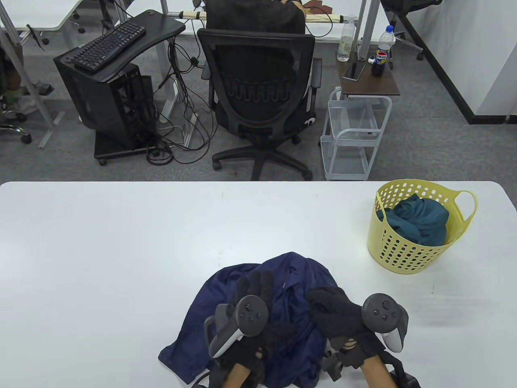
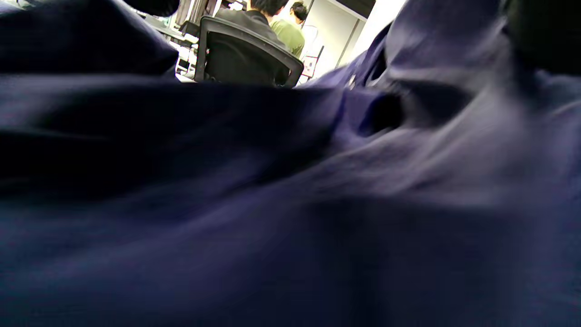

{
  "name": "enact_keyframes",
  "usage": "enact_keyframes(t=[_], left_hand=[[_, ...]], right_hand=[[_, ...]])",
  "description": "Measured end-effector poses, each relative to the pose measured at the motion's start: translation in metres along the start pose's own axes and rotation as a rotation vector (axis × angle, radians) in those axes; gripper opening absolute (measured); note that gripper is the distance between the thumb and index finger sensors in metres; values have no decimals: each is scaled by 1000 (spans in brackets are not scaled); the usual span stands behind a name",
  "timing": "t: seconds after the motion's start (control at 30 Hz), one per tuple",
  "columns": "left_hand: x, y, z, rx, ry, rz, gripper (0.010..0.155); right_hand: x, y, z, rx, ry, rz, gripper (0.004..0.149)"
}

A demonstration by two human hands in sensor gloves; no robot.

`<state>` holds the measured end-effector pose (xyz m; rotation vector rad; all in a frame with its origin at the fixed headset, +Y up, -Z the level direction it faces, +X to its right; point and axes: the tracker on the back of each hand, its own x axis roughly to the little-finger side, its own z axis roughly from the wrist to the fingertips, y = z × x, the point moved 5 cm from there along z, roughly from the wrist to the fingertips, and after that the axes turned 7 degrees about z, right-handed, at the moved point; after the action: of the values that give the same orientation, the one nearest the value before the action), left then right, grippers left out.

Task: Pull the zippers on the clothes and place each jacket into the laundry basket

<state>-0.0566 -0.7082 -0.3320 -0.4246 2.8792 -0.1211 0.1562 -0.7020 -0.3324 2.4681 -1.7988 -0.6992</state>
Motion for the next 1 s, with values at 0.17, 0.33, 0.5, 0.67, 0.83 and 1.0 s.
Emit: enact_keyframes(t=[0.17, 0.33, 0.5, 0.67, 0.83, 1.0], left_hand=[[16, 3, 4, -55, 28, -72, 56], [49, 4, 9, -80, 92, -223, 38], [78, 10, 7, -113, 124, -448, 38], [98, 19, 1, -169, 143, -575, 38], [104, 25, -3, -196, 136, -623, 39], [97, 32, -6, -216, 108, -596, 47]], right_hand=[[-12, 19, -5, -222, -63, 77, 33], [3, 3, -7, -167, 12, 83, 36], [20, -21, -9, -42, 93, 100, 45], [31, -32, -12, 12, 145, 157, 46], [36, -25, -16, 30, 240, -14, 76], [45, 36, -19, -349, 412, -245, 119]])
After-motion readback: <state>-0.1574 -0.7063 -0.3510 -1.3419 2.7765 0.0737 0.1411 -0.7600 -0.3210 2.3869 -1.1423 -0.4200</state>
